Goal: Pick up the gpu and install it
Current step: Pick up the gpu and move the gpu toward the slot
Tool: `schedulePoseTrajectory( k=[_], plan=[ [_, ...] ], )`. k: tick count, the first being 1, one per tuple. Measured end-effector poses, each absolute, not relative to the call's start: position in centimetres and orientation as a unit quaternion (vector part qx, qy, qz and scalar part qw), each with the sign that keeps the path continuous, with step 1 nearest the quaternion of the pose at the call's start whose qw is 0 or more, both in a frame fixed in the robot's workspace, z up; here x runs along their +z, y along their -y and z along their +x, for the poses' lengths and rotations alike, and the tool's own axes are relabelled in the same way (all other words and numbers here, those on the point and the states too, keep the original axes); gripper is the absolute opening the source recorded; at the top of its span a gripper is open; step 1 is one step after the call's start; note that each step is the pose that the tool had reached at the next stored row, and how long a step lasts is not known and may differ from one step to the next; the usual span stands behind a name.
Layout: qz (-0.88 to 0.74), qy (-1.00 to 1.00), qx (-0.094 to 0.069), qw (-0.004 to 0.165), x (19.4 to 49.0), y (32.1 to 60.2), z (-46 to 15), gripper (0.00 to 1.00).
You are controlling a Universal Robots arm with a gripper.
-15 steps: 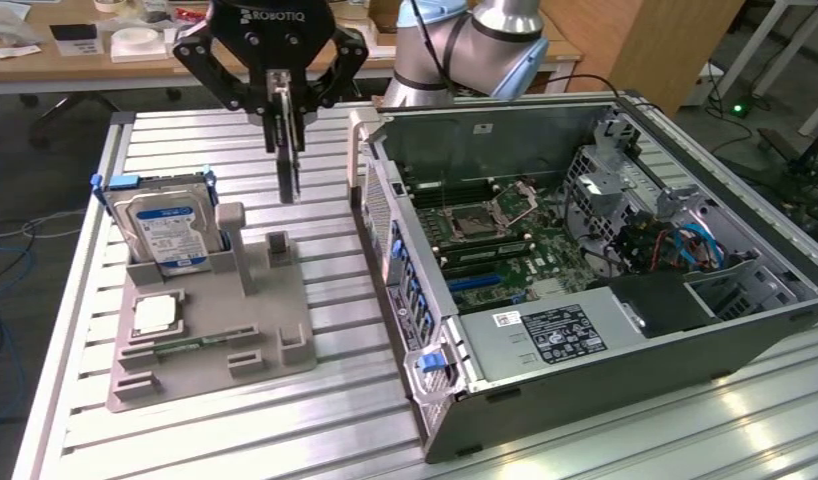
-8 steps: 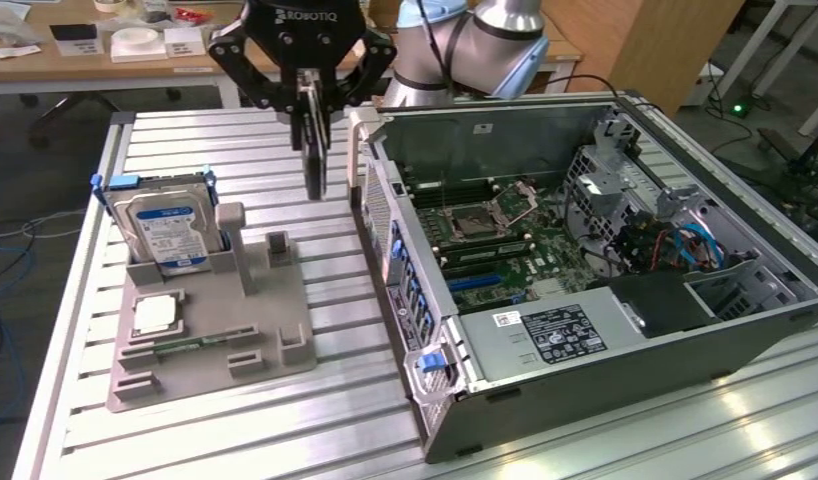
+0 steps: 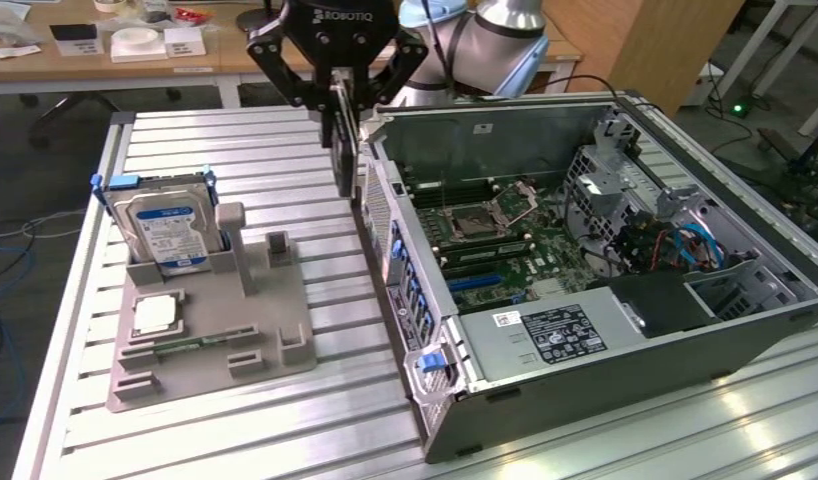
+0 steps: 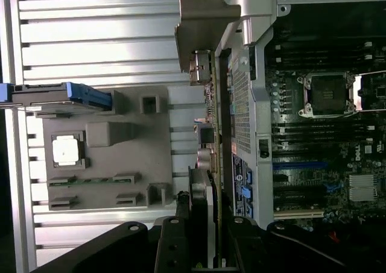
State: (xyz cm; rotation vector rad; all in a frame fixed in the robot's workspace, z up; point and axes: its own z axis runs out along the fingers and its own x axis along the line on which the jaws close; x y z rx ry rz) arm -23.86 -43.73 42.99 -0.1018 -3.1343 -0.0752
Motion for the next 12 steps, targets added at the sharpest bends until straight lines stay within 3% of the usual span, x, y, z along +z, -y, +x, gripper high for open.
schedulePoseTrajectory(
  k=[12],
  plan=[
    [-0.032, 0.999, -0.024, 0.002, 43.0, 43.7, -20.9, 0.28]
  ],
)
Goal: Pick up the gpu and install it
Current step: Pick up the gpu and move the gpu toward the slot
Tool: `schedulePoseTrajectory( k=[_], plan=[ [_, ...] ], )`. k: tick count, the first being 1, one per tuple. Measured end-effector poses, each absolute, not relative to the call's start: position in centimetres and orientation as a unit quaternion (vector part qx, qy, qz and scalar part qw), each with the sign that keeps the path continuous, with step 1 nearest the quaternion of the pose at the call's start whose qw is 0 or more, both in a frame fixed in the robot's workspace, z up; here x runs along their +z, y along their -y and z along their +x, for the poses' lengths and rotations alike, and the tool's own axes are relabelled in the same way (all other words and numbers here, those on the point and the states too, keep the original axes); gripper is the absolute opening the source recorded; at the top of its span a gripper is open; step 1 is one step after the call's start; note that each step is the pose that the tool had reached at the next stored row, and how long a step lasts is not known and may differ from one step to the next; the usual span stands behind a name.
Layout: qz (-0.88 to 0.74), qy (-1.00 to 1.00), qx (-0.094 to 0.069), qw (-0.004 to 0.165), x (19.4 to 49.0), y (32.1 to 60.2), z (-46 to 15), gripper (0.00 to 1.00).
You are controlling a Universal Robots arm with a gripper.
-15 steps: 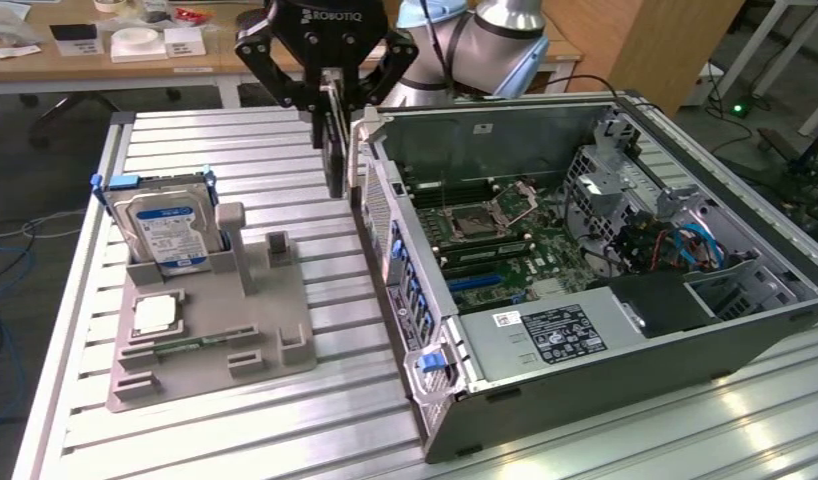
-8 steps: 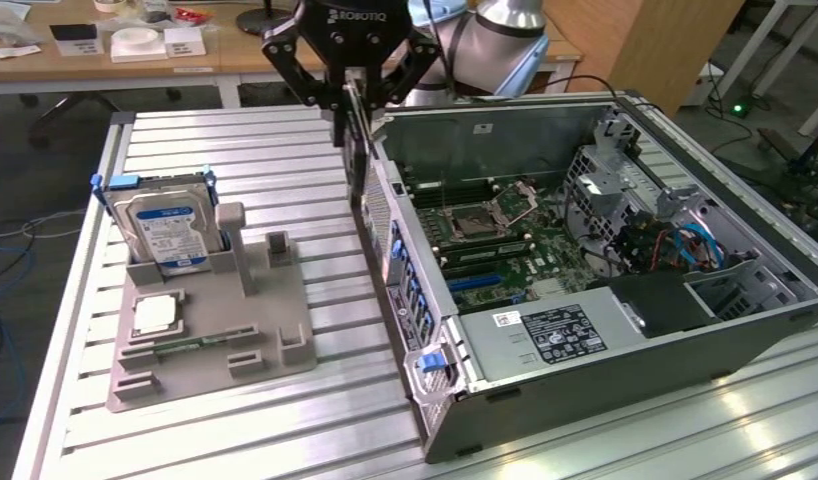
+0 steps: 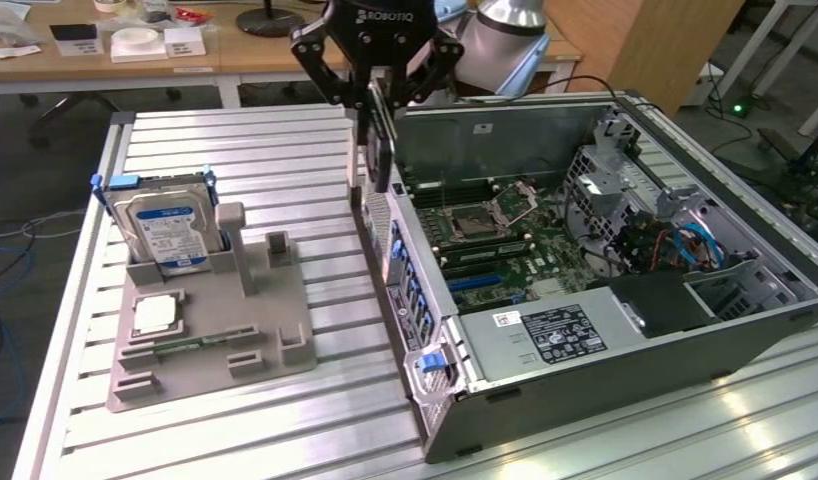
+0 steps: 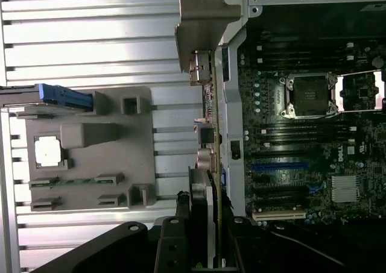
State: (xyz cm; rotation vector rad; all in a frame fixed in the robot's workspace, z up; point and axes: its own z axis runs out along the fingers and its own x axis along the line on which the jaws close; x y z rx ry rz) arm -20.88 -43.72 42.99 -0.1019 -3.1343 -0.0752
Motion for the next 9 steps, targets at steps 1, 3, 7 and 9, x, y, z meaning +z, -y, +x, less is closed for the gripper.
schedulePoseTrajectory(
  k=[1, 3, 7, 9],
  plan=[
    [-0.032, 0.999, -0.024, 0.002, 43.0, 43.7, -20.7, 0.28],
    [-0.032, 0.999, -0.024, 0.002, 43.0, 43.7, -20.2, 0.28],
    [-0.032, 0.999, -0.024, 0.002, 43.0, 43.7, -19.2, 0.28],
    [-0.032, 0.999, -0.024, 0.002, 43.0, 43.7, -18.6, 0.28]
  ],
)
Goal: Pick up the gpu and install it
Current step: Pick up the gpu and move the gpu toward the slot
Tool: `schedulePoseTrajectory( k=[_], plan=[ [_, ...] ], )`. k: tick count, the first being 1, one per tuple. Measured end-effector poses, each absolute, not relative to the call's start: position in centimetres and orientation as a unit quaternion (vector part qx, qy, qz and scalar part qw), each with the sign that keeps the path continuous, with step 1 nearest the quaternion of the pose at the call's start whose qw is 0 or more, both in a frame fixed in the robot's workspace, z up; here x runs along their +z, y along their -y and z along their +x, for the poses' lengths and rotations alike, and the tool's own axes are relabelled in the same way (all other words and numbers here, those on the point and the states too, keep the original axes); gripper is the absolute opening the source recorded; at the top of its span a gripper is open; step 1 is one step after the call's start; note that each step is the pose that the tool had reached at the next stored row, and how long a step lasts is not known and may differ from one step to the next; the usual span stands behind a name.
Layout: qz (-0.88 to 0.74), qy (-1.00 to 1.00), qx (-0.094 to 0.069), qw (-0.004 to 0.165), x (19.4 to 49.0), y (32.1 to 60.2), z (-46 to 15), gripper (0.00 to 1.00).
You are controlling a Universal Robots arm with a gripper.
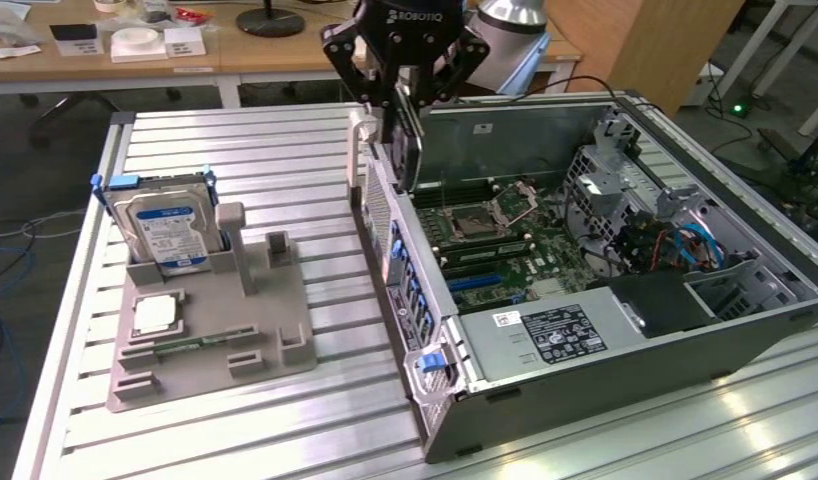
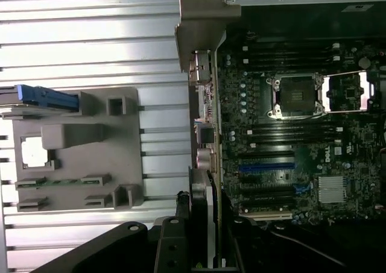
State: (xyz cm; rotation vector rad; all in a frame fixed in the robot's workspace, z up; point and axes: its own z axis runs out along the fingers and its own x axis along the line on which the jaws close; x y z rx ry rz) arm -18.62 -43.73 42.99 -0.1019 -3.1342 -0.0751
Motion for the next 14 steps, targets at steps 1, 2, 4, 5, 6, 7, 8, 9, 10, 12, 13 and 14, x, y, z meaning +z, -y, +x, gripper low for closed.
schedulePoseTrajectory(
  k=[1, 2, 4, 5, 6, 7, 8, 9, 10, 12, 13, 14],
  plan=[
    [-0.032, 0.999, -0.024, 0.002, 43.0, 43.7, -18.4, 0.28],
    [-0.032, 0.999, -0.024, 0.002, 43.0, 43.7, -18.1, 0.28],
    [-0.032, 0.999, -0.024, 0.002, 43.0, 43.7, -17.6, 0.28],
    [-0.031, 0.999, -0.024, 0.002, 43.0, 43.7, -17.4, 0.28],
    [-0.031, 0.999, -0.024, 0.002, 43.0, 43.7, -17.1, 0.28],
    [-0.03, 0.999, -0.024, 0.002, 43.0, 43.7, -16.9, 0.28],
    [-0.03, 0.999, -0.024, 0.003, 43.0, 43.7, -16.7, 0.28],
    [-0.03, 0.999, -0.024, 0.002, 43.0, 43.7, -16.5, 0.28],
    [-0.03, 0.999, -0.024, 0.002, 43.0, 43.7, -16.2, 0.28],
    [-0.029, 0.999, -0.024, 0.002, 43.0, 43.7, -15.7, 0.28],
    [-0.029, 0.999, -0.024, 0.003, 43.0, 43.7, -15.4, 0.28],
    [-0.029, 0.999, -0.024, 0.003, 43.0, 43.7, -15.2, 0.28]
  ],
)
